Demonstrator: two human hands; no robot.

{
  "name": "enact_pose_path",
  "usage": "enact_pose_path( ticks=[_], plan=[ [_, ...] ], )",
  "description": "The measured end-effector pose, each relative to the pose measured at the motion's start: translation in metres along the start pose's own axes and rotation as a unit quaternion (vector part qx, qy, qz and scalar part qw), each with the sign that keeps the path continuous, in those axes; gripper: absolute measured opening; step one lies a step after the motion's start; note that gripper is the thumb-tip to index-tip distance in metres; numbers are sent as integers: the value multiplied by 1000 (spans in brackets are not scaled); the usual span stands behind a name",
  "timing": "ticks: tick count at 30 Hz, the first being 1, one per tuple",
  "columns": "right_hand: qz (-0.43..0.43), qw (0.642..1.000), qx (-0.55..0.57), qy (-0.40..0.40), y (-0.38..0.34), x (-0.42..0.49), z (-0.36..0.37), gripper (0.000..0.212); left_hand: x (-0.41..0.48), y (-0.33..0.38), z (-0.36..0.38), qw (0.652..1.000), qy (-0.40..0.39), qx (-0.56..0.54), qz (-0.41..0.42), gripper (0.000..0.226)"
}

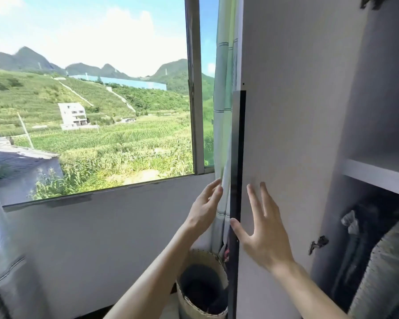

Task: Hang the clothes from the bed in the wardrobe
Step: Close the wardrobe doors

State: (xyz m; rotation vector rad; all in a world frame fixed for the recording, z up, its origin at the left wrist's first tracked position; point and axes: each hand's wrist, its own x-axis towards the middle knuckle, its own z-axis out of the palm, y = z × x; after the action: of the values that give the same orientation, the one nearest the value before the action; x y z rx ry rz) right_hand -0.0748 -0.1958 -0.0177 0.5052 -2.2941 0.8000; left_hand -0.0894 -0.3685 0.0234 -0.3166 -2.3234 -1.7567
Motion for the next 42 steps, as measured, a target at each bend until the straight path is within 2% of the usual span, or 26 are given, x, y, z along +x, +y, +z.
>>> enact_pose_path(
  ticks=[4,8,13,19,25,28,33,36,42],
  plan=[
    [-9,998,-56,27,-3,18,26,97,21,14,-9,998,-50,-45,14,40],
    [7,992,-116,45,3,20,46,103,32,13,-13,997,-66,-35,10,32],
    [-22,985,-159,56,8,23,45,99,40,16,-14,999,-52,-15,1,41],
    [-33,991,-125,35,16,4,22,99,25,21,2,999,-47,-3,11,43],
    [-43,995,-91,-9,27,-28,-26,98,-6,39,28,997,-62,13,37,19],
    [-37,996,-77,-29,35,-49,-56,96,-25,47,54,996,-63,31,56,18],
    [2,998,-66,-13,51,-90,-105,88,-49,72,101,992,-86,40,85,20],
    [26,997,-67,14,62,-110,-133,91,-59,86,134,989,-106,15,99,17],
    [132,984,-91,73,85,-144,-170,88,-62,104,204,984,-136,-3,114,11]
  ],
)
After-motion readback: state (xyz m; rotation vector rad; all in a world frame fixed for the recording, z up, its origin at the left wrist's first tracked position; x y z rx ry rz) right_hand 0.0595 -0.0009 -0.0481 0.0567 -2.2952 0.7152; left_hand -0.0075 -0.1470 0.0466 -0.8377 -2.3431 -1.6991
